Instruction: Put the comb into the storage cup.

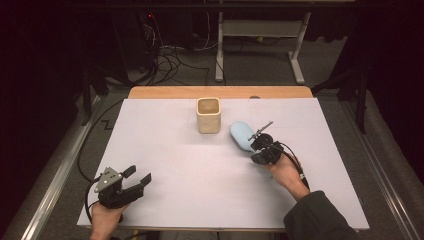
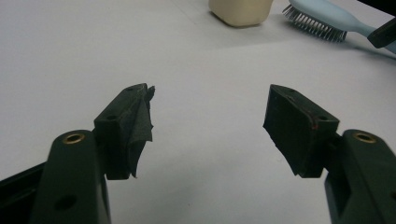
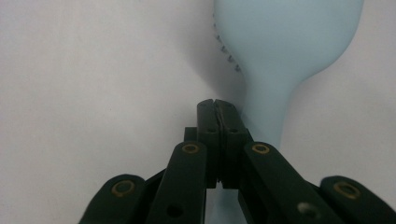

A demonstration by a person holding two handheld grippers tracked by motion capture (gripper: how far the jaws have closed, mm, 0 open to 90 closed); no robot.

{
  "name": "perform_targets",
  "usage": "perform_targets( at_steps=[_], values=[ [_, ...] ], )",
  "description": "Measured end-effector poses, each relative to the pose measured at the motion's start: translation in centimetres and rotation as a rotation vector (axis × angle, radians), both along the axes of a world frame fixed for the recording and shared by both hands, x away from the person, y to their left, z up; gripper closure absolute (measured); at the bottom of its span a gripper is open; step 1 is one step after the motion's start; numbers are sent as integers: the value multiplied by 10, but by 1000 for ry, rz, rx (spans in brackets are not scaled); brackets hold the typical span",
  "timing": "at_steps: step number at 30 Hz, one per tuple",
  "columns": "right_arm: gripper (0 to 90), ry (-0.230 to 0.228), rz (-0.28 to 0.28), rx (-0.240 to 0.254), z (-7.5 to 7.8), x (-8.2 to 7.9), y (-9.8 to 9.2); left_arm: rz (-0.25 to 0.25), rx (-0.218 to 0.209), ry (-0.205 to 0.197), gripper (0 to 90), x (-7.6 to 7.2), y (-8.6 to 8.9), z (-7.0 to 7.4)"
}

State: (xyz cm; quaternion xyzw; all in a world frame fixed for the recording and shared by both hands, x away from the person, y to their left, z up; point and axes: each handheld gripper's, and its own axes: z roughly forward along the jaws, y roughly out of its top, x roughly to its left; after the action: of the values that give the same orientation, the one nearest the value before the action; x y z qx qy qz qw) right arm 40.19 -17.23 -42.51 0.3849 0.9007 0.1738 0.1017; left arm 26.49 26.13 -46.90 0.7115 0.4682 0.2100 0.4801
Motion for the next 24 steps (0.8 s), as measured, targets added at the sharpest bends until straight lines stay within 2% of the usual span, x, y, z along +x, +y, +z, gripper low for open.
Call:
perform_targets(
  at_steps=[3,6,11,14,20,24],
  values=[
    [898,-17,1,35,5,-2,-1,-2,-1,1,325,0,0,0],
    [881,-45,-3,46,10,-3,-1,-5,-1,1,325,0,-1,0],
    [786,-81,-34,82,14,-1,-6,-3,0,0,325,0,0,0],
    [731,-76,-60,90,14,3,-8,-3,0,0,325,0,0,0],
    [581,-73,-120,67,9,10,-9,-1,1,-2,325,0,0,0],
    [571,-43,-128,54,4,15,-7,2,0,-2,325,0,0,0]
  ],
)
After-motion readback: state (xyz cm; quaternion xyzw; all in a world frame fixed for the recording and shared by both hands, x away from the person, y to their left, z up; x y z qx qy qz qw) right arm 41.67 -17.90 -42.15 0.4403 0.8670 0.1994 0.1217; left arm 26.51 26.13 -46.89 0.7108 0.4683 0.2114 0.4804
